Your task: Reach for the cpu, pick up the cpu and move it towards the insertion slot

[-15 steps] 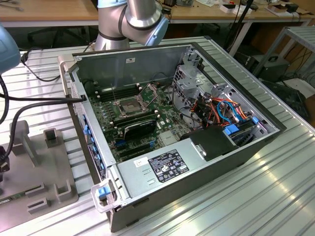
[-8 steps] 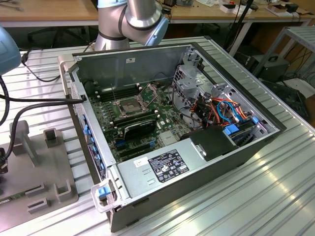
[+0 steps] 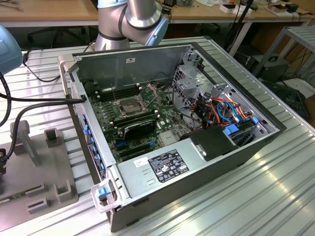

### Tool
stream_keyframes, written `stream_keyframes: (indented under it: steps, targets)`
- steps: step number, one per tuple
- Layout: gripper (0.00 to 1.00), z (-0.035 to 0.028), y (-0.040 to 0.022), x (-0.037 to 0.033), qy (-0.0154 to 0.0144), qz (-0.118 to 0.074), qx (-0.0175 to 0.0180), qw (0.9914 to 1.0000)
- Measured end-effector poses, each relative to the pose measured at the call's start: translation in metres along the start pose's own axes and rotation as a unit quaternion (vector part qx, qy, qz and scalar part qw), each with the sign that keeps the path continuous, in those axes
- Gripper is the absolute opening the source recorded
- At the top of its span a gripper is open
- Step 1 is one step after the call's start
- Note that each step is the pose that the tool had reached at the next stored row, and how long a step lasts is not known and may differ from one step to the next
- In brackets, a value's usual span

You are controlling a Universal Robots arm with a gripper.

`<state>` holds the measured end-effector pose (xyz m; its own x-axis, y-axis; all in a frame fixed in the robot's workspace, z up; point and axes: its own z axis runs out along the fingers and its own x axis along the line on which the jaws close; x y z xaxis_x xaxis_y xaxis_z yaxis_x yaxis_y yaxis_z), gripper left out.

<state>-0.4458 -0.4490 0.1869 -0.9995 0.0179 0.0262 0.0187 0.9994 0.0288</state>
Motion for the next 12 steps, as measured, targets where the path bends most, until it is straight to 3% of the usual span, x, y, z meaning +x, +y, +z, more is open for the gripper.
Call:
stream_keyframes:
  steps: [12]
  targets:
    - [0.55,0.0001,0.0000,-0.0003,-0.0001,0.000,-0.0001,1.00000]
